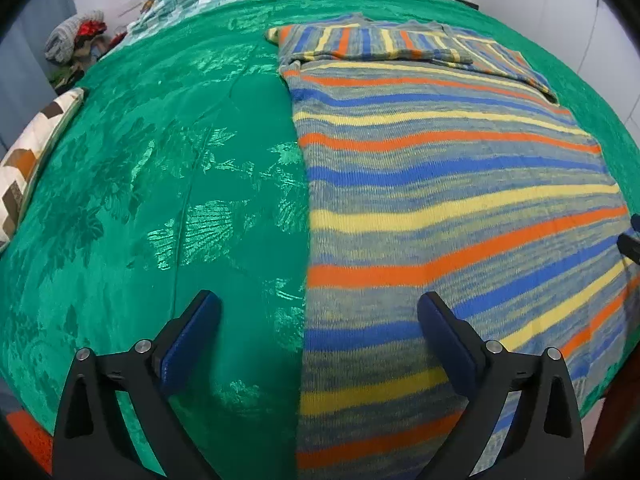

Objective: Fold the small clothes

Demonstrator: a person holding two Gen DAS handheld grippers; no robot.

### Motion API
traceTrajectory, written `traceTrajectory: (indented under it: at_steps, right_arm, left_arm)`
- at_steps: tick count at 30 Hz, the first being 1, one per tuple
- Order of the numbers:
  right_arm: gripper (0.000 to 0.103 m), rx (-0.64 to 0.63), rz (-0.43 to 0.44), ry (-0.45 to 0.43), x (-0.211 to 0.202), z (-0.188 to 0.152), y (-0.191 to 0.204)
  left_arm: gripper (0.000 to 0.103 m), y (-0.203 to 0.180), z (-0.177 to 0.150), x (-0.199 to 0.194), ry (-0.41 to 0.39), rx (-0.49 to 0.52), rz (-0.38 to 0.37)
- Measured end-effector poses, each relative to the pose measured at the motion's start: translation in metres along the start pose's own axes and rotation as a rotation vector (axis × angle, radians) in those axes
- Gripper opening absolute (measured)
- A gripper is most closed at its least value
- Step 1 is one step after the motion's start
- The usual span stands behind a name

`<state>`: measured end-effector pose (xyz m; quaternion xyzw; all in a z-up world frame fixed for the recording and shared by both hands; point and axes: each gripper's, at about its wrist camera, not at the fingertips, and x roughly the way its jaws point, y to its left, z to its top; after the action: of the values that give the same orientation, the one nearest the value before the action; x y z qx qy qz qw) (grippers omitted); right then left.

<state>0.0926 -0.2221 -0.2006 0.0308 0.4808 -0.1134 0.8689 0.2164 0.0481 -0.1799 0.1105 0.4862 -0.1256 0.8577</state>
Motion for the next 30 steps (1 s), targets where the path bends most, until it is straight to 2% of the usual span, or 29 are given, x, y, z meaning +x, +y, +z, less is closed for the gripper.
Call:
traceTrajectory:
  at_steps: [4, 10, 13, 17, 21, 25, 28, 29, 30]
  right_arm:
    - [0.082, -0.016, -0.004, 0.001, 0.002, -0.003, 0.003]
    - [0.092, 0.007, 0.001, 0.007, 0.010, -0.005, -0.002]
    - [0.091, 0.033, 0.005, 0.007, 0.007, -0.002, -0.007]
    - [0.091, 0.182, 0.023, -0.099, -0.019, 0.018, -0.044]
    - [0.091, 0.261, -0.060, -0.086, -0.002, 0.051, -0.097]
    - [0.091, 0.327, -0.210, -0.096, 0.030, 0.080, -0.148]
    - [0.092, 0.405, -0.273, -0.038, 0.060, 0.088, -0.182]
    - [0.100, 0.425, -0.293, -0.009, 0.072, 0.087, -0.192]
    - [0.103, 0.435, -0.295, 0.012, 0.082, 0.083, -0.199]
  left_arm:
    - [0.101, -0.003, -0.006, -0.001, -0.026, 0.019, 0.019]
    - [0.102, 0.002, -0.007, 0.001, -0.035, 0.006, -0.009]
    - [0.101, 0.007, -0.003, -0.008, -0.045, -0.024, -0.026]
    - [0.102, 0.037, 0.015, -0.017, -0.102, -0.099, -0.016]
    - [0.101, 0.089, 0.048, 0.016, -0.035, -0.181, 0.051]
    - [0.101, 0.132, 0.082, 0.039, -0.070, -0.253, 0.121]
    - [0.103, 0.148, 0.097, 0.067, -0.049, -0.268, 0.094]
    - [0.103, 0.152, 0.096, 0.074, -0.061, -0.273, 0.083]
    - [0.103, 0.153, 0.092, 0.075, -0.102, -0.276, 0.078]
